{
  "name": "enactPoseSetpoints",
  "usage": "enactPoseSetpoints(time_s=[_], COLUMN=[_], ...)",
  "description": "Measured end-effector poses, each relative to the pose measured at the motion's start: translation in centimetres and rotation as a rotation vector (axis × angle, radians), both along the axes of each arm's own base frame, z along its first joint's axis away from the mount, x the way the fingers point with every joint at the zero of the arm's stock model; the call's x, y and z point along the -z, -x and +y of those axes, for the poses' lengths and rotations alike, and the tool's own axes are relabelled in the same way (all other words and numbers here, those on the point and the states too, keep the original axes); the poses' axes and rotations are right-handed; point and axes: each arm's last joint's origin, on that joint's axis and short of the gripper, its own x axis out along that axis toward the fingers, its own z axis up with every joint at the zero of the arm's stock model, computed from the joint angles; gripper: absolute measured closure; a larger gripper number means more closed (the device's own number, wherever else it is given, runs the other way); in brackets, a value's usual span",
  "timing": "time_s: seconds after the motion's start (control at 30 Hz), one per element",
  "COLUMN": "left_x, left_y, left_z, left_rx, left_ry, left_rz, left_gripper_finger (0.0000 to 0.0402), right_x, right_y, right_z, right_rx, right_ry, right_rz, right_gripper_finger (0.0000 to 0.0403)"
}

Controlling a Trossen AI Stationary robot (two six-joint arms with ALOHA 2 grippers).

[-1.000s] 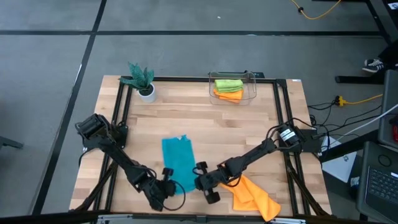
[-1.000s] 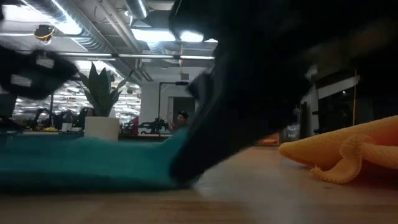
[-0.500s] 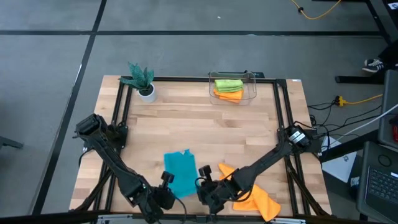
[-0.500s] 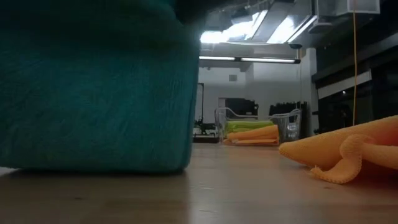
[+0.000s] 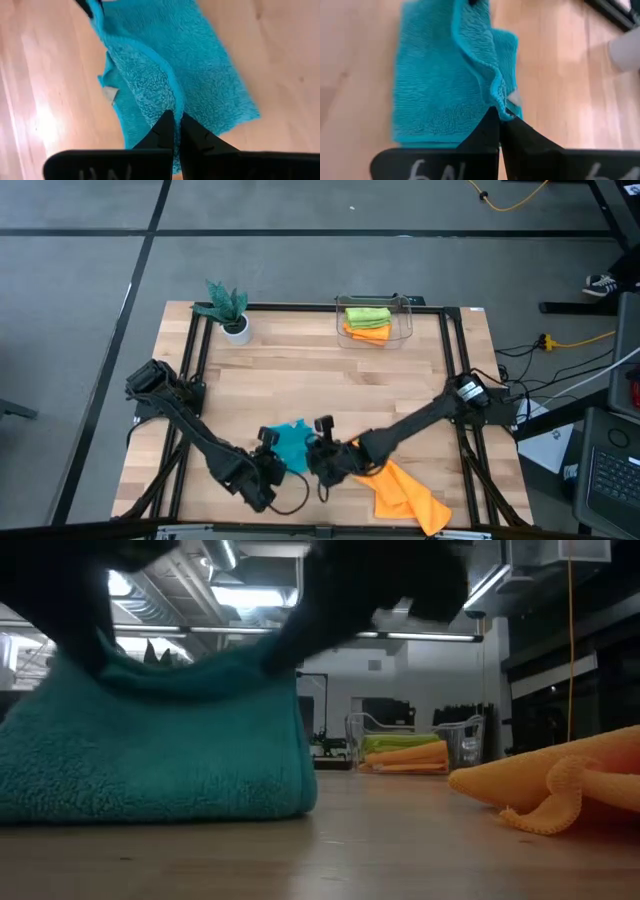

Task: Fold microfiber towels
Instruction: Fold the blue microfiber towel

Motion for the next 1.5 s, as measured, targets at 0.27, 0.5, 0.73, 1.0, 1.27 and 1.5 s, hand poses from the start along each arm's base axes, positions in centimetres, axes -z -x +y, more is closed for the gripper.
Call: enactPoseSetpoints(time_s=[0.27, 0.5, 0.73, 1.0, 1.27, 1.5], left_x=[1.9, 3.4, 4.3, 4.3, 1.9, -1.3], left_y=[0.0, -0.1, -0.4, -0.5, -0.5, 0.3], left_z=[1.8, 3.3, 5.0, 5.3, 5.7, 5.9], left_rx=[-0.061, -0.100, -0.193, -0.203, -0.241, -0.328], left_ry=[-0.004, -0.026, -0.023, -0.027, -0.092, -0.168], left_rz=[0.063, 0.084, 0.104, 0.110, 0.189, 0.275], left_gripper_finger=[0.0401, 0.0399, 0.0344, 0.0280, 0.0257, 0.0259], right_x=[2.4, 3.2, 3.7, 3.7, 1.9, -1.9], right_y=[-0.9, -1.3, -1.6, -1.9, -2.5, -2.8], right_z=[-3.0, -5.2, -6.7, -7.5, -7.8, -7.7], right_rx=[0.007, 0.030, 0.051, 0.044, 0.100, 0.147], right_ry=[-0.028, -0.072, -0.183, -0.169, -0.091, -0.088], right_rz=[-0.041, -0.034, -0.011, -0.011, -0.001, 0.091], right_gripper_finger=[0.0400, 0.0398, 0.0358, 0.0310, 0.0224, 0.0192])
